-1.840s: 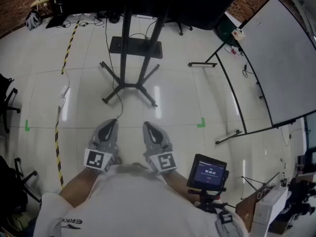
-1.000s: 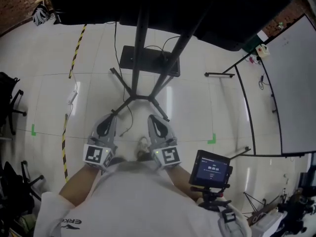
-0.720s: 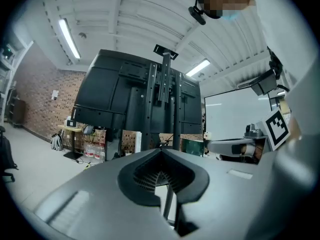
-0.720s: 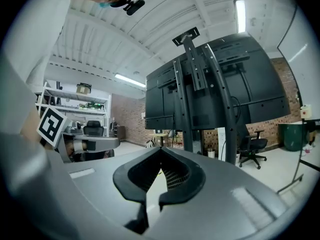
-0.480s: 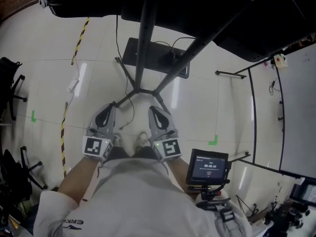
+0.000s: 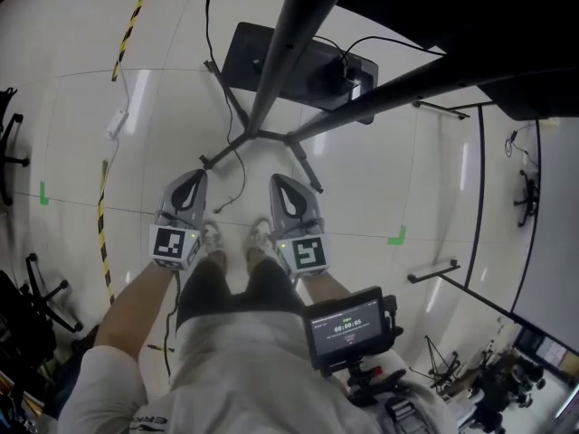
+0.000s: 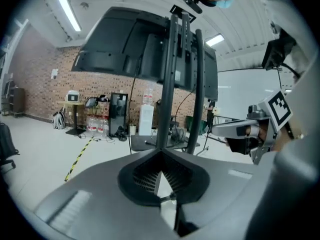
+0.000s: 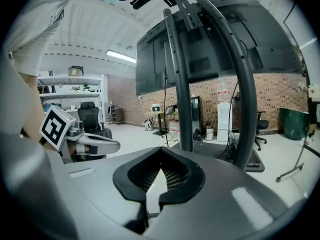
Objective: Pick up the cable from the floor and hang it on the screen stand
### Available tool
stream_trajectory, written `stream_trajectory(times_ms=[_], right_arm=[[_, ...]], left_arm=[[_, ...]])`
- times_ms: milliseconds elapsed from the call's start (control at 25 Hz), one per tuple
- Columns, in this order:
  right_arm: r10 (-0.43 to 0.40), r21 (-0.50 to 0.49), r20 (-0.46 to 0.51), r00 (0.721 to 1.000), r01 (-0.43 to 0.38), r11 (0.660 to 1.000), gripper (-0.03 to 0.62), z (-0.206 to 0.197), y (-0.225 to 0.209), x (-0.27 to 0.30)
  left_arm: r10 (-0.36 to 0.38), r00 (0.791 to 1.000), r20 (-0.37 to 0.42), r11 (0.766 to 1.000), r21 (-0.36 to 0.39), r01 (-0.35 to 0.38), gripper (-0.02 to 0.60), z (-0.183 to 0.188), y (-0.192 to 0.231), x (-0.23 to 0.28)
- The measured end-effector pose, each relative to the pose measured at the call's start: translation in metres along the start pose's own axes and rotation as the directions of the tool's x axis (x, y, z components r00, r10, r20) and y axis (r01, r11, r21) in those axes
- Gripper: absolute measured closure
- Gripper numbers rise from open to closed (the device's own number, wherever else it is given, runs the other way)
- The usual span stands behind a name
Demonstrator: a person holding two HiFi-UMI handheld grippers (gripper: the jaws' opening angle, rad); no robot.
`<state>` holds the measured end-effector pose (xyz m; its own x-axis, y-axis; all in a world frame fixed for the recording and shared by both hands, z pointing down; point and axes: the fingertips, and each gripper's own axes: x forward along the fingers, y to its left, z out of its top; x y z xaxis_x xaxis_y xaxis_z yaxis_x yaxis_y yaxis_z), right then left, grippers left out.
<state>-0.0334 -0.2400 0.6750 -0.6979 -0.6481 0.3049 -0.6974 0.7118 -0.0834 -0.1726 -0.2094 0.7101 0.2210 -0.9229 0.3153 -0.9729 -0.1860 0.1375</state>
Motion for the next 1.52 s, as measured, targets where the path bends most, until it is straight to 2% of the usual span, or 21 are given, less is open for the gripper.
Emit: stream_trajectory(times_ms=[280,520,800,1000,1280,1520], right_arm=[[0.008,0.016,-0.071,0.997,-0.007,1.0,0.582,-0.137,-0.012,0.06],[0.008,0.013,-0.119,0.993,-0.006,1.0,0.582,-0.256,-0.024,0.098],[0.036,-0.013,-0.14,0.989,-0.038,0.999,0.581,-0.365,-0.034,0.139],[0.095,-0.042,-0.138,0.986,-0.101,0.994,0.581,-0.436,-0.046,0.176],[0.124,-0.08,-0.121,0.985,-0.134,0.988,0.58,-0.532,-0.061,0.229],[0.129,-0.076,-0.118,0.985,-0.139,0.987,0.58,-0.572,-0.061,0.246]], left_arm=[[0.001,0.998,-0.067,1.0,0.003,-0.001,0.583,-0.146,0.036,0.059],[0.006,0.996,-0.091,1.0,0.013,-0.005,0.583,-0.254,0.064,0.102],[-0.027,0.995,-0.091,0.999,0.031,0.03,0.583,-0.351,0.087,0.156],[-0.054,0.994,-0.096,0.997,0.045,0.058,0.583,-0.424,0.108,0.199],[-0.108,0.992,-0.064,0.99,0.08,0.113,0.583,-0.487,0.127,0.247],[-0.126,0.991,-0.035,0.987,0.095,0.129,0.583,-0.504,0.129,0.267]])
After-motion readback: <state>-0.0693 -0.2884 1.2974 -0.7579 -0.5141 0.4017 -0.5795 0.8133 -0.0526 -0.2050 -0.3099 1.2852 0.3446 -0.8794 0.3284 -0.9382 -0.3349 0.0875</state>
